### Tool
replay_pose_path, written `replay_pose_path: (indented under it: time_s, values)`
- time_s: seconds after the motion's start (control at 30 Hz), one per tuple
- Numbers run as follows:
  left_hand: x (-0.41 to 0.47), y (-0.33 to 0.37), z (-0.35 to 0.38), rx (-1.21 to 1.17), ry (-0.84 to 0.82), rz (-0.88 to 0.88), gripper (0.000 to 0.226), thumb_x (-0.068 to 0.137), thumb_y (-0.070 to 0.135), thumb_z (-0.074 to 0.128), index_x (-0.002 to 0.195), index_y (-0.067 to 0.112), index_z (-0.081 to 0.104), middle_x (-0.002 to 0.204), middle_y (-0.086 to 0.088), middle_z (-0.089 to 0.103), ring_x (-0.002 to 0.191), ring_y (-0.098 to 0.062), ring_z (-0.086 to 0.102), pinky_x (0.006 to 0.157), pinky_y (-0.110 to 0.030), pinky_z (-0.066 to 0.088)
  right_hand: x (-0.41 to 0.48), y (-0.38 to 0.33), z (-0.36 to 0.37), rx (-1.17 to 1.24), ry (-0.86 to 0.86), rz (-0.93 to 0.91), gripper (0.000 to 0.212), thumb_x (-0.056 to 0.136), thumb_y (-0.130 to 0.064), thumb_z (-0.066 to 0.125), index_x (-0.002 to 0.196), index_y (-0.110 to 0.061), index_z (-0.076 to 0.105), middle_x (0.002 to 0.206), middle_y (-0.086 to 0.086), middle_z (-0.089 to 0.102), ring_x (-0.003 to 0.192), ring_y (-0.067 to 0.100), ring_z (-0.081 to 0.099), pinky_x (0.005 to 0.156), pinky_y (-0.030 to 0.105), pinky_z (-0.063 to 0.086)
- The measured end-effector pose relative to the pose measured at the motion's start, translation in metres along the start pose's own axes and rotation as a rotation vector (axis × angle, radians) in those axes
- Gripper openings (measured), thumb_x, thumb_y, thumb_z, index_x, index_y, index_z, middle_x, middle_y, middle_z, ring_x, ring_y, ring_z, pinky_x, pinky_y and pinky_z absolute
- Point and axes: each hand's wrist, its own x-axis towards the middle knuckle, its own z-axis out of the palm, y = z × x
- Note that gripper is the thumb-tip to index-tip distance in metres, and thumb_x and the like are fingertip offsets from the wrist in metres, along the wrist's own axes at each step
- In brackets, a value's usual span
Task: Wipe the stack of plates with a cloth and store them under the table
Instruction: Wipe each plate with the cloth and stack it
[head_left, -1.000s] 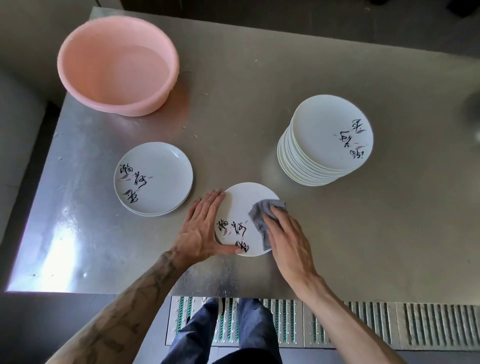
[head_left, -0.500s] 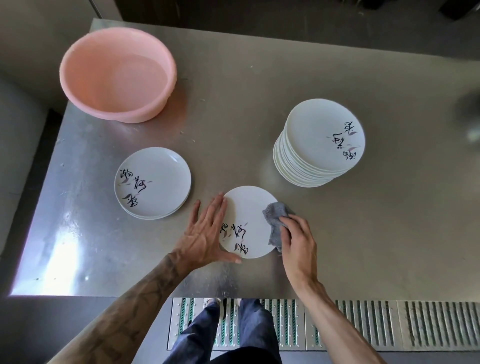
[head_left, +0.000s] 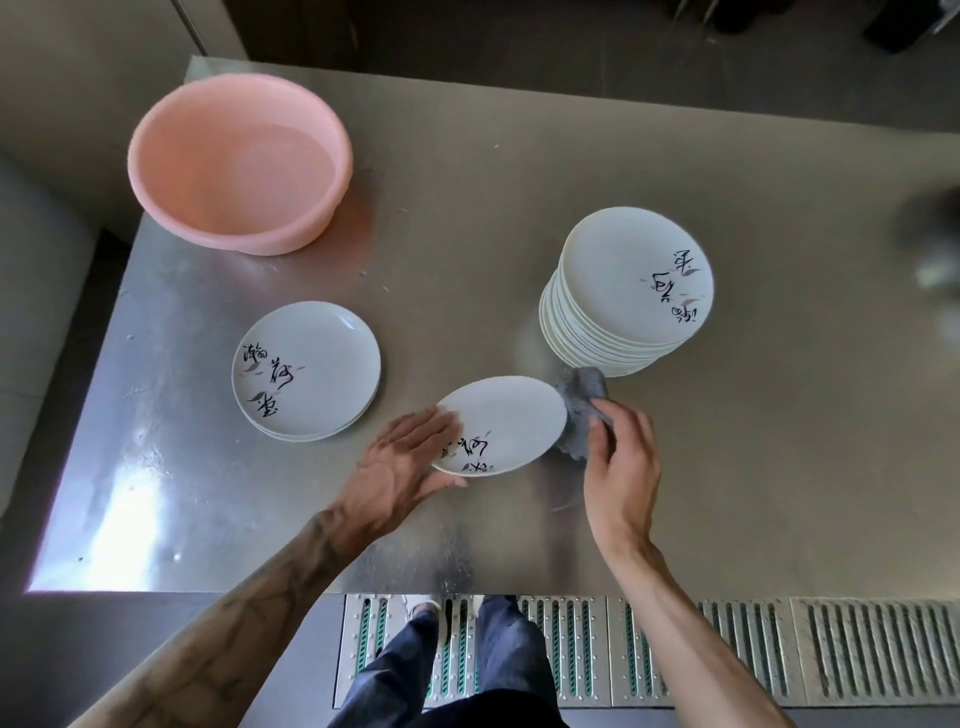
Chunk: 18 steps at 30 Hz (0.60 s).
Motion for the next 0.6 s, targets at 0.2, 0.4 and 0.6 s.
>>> replay_pose_path:
  time_s: [0.2,0.4,0.6]
  values:
    - [0.005,0.01,-0.007,-0.498,0.179,-0.348,0.033,0.104,0.059,0.046,0.128,0.038,0.049,0.082,0.007,0.064,0.072,-0.015,0.061,0.065,-0.033,0.05,0.007,-0.015,0.01,0.041,0.0,-0.03,0.022,0.099,0.0,0.059,0.119,-0.005,0.069,0.115,0.006,0.064,0.103,0.009,0.059,0.094,0.008,0.038]
    - [0.001,-0.004,0.015,-0.612,0.168,-0.504,0.064,0.096,0.049,0.063,0.153,0.034,0.038,0.116,-0.016,0.067,0.085,-0.016,0.062,0.081,-0.025,0.052,0.005,-0.018,0.032,0.034,-0.145,-0.039,0.022,0.1,-0.002,0.057,0.118,-0.009,0.068,0.117,0.002,0.063,0.104,0.008,0.059,0.094,0.006,0.036]
    - [-0.01,-0.017,0.025,-0.536,-0.092,-0.523,0.137,0.06,0.049,0.098,0.163,0.031,0.01,0.155,0.006,0.035,0.134,-0.003,0.037,0.115,-0.029,0.034,0.008,-0.008,0.055,-0.029,-0.339,-0.016,0.021,0.097,-0.004,0.061,0.116,-0.01,0.069,0.116,0.004,0.062,0.107,0.02,0.061,0.093,0.016,0.039]
